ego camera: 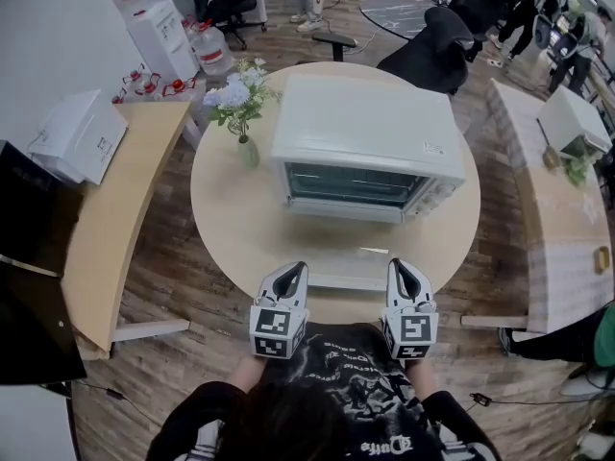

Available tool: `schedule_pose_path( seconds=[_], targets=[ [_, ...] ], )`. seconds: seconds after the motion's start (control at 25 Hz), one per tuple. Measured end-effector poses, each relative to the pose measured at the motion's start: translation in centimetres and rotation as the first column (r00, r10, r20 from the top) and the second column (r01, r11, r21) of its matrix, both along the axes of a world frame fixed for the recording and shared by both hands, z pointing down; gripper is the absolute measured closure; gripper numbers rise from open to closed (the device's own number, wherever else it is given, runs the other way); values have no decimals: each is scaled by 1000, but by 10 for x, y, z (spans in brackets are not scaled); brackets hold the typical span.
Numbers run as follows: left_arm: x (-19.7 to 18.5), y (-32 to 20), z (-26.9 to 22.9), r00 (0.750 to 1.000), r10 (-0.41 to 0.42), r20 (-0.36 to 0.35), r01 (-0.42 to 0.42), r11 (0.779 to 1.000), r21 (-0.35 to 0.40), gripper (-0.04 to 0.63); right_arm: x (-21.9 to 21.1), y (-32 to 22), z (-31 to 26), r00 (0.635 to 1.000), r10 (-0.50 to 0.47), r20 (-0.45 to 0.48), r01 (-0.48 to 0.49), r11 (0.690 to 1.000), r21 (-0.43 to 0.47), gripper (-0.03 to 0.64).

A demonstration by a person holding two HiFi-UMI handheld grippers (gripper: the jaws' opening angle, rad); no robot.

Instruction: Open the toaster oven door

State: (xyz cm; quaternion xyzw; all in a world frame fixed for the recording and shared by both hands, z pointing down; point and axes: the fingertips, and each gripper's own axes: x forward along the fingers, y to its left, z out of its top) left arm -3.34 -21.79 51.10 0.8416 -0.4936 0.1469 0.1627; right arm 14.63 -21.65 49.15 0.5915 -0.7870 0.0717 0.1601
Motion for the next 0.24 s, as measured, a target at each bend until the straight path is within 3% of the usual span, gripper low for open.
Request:
schedule_pose_path(
  seconds=[0.24],
  targets=[
    [2, -3, 2, 1000, 5, 0, -5, 1000, -1, 578, -5, -1, 2, 1000, -21, 0, 21, 1000, -4, 611]
  ],
)
